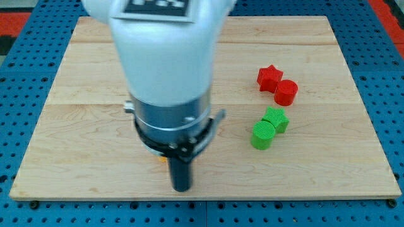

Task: Move arm away form the yellow heart

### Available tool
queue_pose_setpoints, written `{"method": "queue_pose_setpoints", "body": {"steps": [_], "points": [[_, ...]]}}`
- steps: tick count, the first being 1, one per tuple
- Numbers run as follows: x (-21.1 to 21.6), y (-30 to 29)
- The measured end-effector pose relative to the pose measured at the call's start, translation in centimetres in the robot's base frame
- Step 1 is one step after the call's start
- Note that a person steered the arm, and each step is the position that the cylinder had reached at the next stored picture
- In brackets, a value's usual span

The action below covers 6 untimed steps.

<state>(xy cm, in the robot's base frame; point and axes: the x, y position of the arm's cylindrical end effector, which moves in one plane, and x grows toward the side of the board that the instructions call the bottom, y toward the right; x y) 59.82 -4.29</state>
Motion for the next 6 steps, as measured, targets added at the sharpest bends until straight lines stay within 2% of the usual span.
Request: {"method": "queue_pose_setpoints", "body": {"steps": [2, 4, 6], "points": [[-2.6, -3.3], [-2.1, -4.7], [-1.9, 3.3]]}}
